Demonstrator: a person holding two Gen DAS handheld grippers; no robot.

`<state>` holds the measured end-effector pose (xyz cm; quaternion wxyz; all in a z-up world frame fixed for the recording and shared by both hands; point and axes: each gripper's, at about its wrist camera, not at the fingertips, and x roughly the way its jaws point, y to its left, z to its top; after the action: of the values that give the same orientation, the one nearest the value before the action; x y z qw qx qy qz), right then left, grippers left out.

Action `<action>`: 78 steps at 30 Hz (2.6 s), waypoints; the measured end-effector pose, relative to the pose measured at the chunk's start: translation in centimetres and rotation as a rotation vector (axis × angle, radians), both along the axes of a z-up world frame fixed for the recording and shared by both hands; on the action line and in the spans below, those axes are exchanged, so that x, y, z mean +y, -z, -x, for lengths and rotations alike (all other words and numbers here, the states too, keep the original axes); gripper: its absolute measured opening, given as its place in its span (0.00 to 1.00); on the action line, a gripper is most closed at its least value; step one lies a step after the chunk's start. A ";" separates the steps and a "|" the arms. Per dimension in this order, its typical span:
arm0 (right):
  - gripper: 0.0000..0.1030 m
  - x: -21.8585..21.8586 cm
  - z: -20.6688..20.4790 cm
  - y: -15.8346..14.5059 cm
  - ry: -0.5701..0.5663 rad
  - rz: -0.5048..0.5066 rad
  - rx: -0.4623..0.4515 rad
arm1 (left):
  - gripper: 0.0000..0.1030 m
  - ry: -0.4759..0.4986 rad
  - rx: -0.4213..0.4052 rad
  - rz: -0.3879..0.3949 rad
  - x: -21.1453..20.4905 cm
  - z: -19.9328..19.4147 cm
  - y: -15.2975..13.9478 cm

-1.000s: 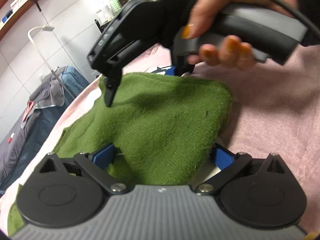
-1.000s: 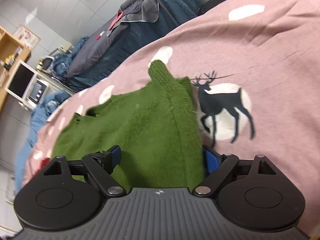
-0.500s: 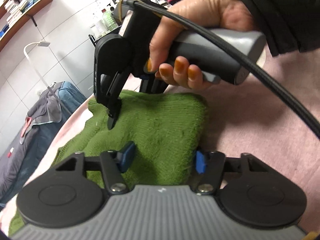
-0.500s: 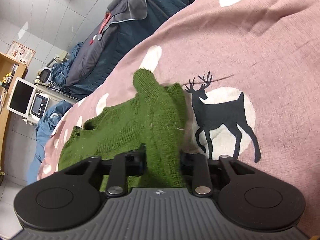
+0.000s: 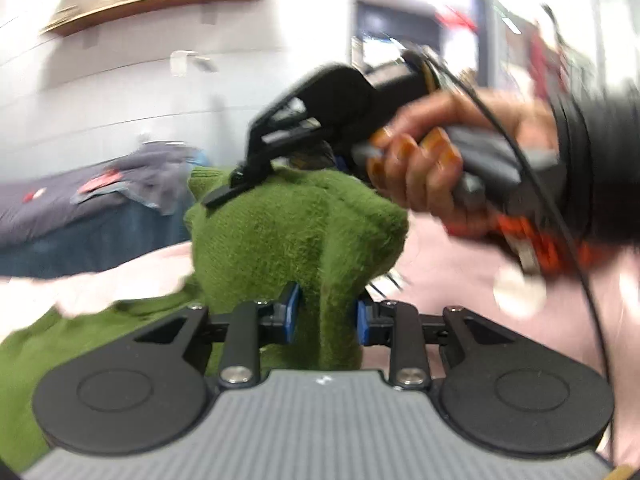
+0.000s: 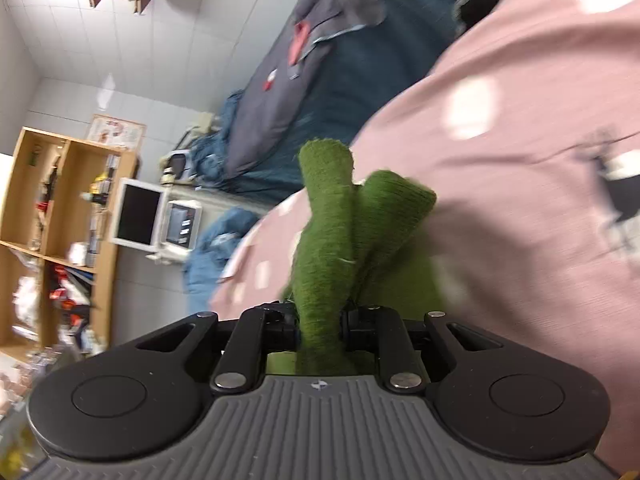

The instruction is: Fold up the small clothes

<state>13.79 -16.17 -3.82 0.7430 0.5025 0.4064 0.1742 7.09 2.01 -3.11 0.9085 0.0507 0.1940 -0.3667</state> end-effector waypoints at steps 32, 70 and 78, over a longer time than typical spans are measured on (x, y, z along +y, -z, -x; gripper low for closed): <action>0.69 28.4 -10.2 3.0 -0.314 0.402 -0.186 | 0.83 -0.729 0.361 0.368 31.3 -5.3 6.5; 1.00 14.9 3.7 3.5 -0.137 0.513 -0.327 | 1.00 -0.489 0.389 0.327 26.8 -6.4 5.2; 1.00 10.3 6.3 4.4 -0.028 0.286 -0.191 | 1.00 -0.552 0.615 0.460 29.1 -3.5 8.2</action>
<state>7.48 -5.83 -8.26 0.8396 0.3671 0.3616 0.1719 10.62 31.14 -11.35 0.8599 -0.3163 0.3743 -0.1429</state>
